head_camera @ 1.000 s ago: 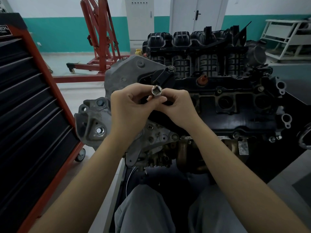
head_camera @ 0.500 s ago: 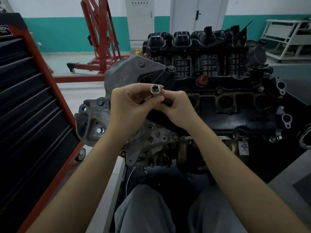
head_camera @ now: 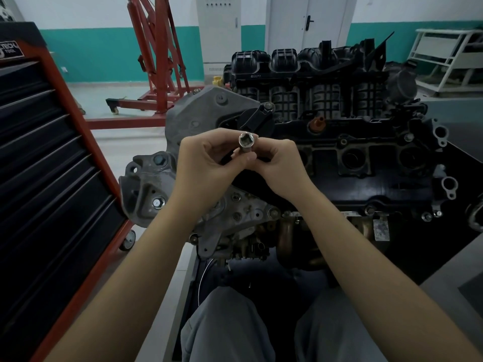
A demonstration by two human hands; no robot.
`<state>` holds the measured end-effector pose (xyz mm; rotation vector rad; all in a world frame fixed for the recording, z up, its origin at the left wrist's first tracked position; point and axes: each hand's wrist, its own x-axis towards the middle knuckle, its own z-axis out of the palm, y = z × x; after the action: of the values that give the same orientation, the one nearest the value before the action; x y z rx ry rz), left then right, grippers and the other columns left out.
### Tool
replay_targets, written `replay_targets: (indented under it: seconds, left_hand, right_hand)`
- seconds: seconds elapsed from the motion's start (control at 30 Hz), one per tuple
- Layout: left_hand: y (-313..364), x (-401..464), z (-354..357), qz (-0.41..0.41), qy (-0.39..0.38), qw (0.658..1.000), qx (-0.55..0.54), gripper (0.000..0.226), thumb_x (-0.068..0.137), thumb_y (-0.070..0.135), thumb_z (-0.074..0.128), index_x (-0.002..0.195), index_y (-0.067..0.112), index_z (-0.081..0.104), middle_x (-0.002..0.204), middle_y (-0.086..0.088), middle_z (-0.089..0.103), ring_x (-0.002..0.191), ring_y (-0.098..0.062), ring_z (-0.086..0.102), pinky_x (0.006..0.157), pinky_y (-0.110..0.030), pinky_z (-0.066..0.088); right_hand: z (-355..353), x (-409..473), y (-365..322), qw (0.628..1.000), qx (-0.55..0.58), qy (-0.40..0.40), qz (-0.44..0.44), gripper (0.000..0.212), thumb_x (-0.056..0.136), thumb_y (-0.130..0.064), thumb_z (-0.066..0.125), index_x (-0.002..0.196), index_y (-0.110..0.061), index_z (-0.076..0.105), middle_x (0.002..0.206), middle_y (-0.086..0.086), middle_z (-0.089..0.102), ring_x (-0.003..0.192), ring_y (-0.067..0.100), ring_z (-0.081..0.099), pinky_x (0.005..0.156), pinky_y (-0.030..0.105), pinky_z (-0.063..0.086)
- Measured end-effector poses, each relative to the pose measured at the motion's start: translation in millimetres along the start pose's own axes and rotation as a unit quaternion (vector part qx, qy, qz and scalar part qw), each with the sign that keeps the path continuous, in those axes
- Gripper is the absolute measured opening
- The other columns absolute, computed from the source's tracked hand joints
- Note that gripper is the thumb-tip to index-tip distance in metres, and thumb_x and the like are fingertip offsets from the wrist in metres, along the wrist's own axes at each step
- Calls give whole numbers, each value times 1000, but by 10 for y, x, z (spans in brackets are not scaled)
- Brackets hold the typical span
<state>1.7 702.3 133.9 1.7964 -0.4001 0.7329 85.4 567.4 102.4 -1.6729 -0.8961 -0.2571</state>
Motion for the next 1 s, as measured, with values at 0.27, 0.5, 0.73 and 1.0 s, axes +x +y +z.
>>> replay_targets:
  seconds: [0.27,0.5,0.73,1.0]
  left_hand:
    - [-19,1,4,-9,27,999,-15,30,75,-10,74,97,9,71,90,-3,73,87,-15,72,82,-28,56]
    - [-11,-11,28,11,54,998,25,25,69,4,84,88,14,72,86,2,73,82,-13,71,77,-28,57]
    - [-19,-12,8,-6,10,998,-54,33,75,-13,72,102,6,69,93,-6,72,90,-18,71,85,-31,56]
    - [-14,-18,34,20,31,999,-16,28,76,-5,75,100,9,70,90,1,72,86,-13,71,81,-25,56]
  right_hand:
    - [-2,2,16,1000,-19,-21,-13,22,83,0,70,105,-1,71,99,9,73,97,16,69,89,34,54]
    - [-1,-13,-2,1000,2,17,-7,18,76,-3,77,93,-8,73,88,4,73,86,12,71,81,26,54]
    - [4,-6,-21,1000,-7,-8,1,20,81,3,71,100,-4,71,94,6,73,92,14,70,86,29,54]
    - [-11,-9,-26,1000,-13,-20,-5,27,83,-1,72,109,-3,69,101,5,72,99,12,68,91,30,53]
